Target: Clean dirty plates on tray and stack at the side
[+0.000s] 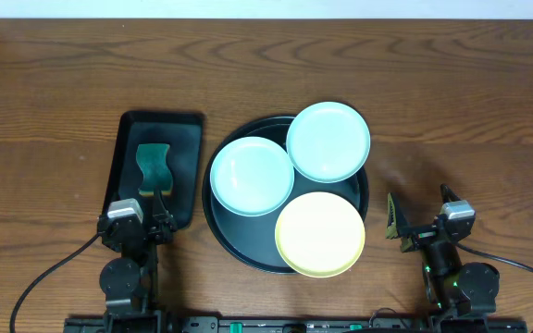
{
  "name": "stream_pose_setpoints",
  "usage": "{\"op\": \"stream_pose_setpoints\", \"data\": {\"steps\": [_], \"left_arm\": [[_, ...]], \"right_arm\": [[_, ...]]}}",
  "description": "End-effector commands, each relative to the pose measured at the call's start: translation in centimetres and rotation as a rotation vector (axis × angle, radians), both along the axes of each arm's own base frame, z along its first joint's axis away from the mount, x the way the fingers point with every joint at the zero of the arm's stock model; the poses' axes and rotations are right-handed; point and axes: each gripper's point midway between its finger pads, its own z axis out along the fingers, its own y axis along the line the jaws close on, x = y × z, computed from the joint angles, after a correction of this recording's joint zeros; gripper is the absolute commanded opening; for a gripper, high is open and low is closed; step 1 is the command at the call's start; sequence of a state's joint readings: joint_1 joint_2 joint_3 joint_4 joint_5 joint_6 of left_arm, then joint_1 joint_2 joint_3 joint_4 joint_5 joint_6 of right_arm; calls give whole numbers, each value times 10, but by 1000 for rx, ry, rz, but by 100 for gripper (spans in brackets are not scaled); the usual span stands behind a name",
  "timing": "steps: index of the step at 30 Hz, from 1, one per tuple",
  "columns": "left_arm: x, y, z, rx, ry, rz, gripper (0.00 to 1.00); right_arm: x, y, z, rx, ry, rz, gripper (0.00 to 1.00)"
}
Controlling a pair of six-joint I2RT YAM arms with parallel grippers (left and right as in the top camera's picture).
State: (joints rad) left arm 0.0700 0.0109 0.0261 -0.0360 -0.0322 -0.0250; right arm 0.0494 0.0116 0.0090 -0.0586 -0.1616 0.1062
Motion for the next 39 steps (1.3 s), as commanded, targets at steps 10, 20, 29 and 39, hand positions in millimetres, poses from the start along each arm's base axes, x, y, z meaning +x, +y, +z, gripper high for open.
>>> {"op": "stream_pose_setpoints", "data": {"steps": [10,20,29,39], "left_arm": [[-1,0,-18,2,52,-2,75],[-1,0,-17,3,50,-2,75],[1,-9,-12,-21,26,-46,75],[1,-17,2,-45,-6,-92,75]], "right_arm": [[0,2,-2,12,6,8,99],[0,2,0,12,-2,8,99],[2,-10,0,5,-3,-60,99],[2,-8,-3,10,10,-52,99]]}}
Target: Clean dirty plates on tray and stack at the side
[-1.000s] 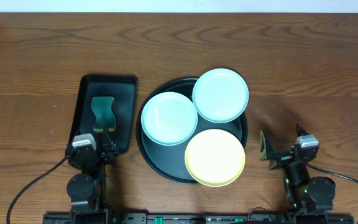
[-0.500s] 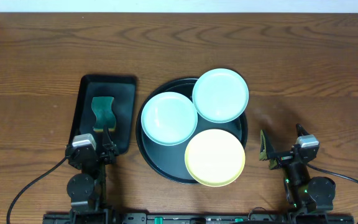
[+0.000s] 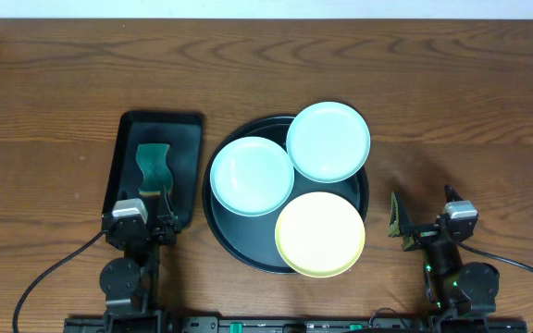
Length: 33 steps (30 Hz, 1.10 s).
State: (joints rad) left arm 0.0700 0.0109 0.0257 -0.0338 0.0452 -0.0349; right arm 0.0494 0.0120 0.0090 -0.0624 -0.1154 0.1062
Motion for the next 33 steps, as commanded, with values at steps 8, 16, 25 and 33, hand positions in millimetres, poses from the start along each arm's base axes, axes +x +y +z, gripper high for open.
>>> {"op": "stream_pose_setpoints", "data": {"steps": [8,16,25,33], "left_arm": [[4,-9,30,-39,39,-49,75],[34,-23,73,-75,224,-136,75],[63,-37,97,-157,565,-211,75],[67,-49,100,-214,683,-277,75]], "right_arm": [[-1,3,40,151,-135,20,99],[-2,14,80,174,-143,87,99],[43,30,106,121,111,149,99],[106,44,93,60,442,210,99]]}}
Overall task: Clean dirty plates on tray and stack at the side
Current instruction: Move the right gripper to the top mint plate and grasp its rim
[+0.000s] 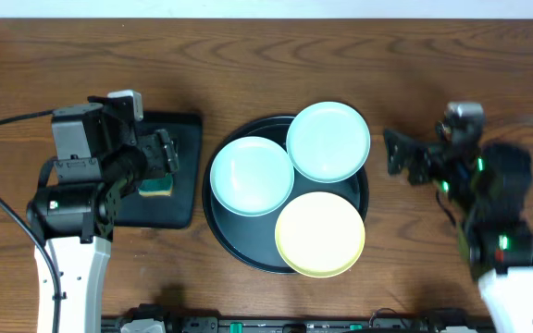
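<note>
A round dark tray [218,225] holds three plates: a pale blue plate [252,176] on the left, another pale blue plate [328,141] at the back right, and a yellow plate [320,234] in front. My left gripper [165,155] hangs over a green and yellow sponge [155,189] and hides most of it; its jaw state is unclear from above. My right gripper [393,153] points left at the tray's right edge, close to the back blue plate, with its fingers spread and nothing between them.
The sponge lies in a small black rectangular tray [179,209] to the left of the round tray. Bare wooden table [266,65] lies behind and to the right of the plates. Cables trail from both arms.
Both arms have risen from their low poses at the front edge. The left gripper now hangs over the sponge, and the right gripper now points at the round tray's right side.
Both arms sat folded at the front edge, the left gripper at the sponge tray's near end. Then they had barely shifted. Now both are raised and extended, left over the sponge, right beside the plates. The plates have not moved.
</note>
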{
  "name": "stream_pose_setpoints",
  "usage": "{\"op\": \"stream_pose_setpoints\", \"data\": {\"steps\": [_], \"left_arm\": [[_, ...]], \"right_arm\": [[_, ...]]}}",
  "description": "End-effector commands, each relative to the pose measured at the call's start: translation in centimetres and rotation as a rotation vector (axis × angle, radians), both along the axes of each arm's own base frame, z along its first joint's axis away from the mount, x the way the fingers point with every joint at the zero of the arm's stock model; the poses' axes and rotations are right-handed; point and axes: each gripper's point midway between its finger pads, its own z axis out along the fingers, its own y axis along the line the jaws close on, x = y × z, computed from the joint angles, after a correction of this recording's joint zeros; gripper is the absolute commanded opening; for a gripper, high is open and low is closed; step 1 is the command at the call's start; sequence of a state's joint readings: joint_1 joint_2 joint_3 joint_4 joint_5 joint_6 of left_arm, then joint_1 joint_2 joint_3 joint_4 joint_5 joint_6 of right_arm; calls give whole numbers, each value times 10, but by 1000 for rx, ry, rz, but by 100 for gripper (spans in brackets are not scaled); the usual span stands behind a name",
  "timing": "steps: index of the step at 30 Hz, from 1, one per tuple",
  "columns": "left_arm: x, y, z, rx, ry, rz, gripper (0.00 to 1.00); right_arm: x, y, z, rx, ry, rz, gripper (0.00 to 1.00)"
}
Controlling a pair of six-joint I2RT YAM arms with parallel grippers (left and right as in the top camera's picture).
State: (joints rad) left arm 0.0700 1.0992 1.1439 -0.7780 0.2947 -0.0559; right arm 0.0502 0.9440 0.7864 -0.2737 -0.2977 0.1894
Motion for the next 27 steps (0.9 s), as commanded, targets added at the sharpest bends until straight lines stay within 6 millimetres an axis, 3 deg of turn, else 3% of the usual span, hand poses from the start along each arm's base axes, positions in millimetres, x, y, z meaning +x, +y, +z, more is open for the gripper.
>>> {"op": "stream_pose_setpoints", "data": {"steps": [1,7,11,14,18,23,27], "left_arm": [[2,-11,11,-51,-18,-41,75],[2,-11,10,-48,-17,-38,75],[0,-16,10,-80,-8,-50,75],[-4,-29,11,-165,13,-80,75],[-4,-30,12,-172,9,-83,75],[-2,-15,7,-106,18,-18,75],[-1,7,-5,-95,74,143,75]], "right_arm": [[27,9,1,-48,80,69,99],[65,21,-13,-94,166,171,99],[72,48,-9,2,145,318,99],[81,50,-13,54,165,297,99],[88,59,-19,132,194,296,99],[90,85,-47,178,323,220,99],[81,111,-69,130,425,188,99]]}}
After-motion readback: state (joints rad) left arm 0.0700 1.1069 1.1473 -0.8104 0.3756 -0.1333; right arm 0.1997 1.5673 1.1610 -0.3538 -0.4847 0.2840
